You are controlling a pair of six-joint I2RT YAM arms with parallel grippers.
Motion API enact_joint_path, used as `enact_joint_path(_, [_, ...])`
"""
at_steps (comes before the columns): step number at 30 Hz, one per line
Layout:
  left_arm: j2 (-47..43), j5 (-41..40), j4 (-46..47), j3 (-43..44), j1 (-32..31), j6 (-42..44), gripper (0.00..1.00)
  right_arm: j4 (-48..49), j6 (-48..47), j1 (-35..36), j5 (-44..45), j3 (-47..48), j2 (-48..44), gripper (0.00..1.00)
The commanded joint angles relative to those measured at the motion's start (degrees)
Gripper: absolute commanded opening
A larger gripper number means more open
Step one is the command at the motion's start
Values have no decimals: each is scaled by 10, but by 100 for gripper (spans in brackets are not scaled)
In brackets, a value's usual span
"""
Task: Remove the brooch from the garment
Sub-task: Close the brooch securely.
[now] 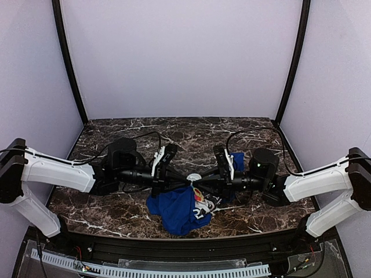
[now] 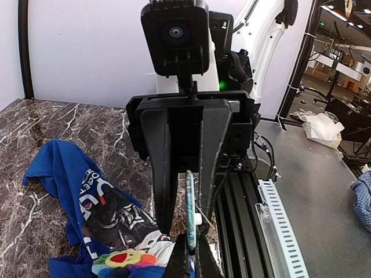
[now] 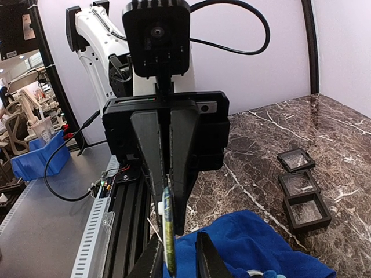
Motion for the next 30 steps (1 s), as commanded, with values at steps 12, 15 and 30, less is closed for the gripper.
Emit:
enact_joint_path(12, [-13, 24, -35, 0, -2, 16, 1, -18, 15, 2, 18, 30, -2, 14])
enact_joint_path(15, [-15, 28, -37, -1, -3, 32, 1, -26, 16, 3, 35, 33, 0, 12])
enact_joint_path(30, [-19, 34, -38, -6, -3, 37, 1, -11, 42, 3, 68, 29, -2, 2])
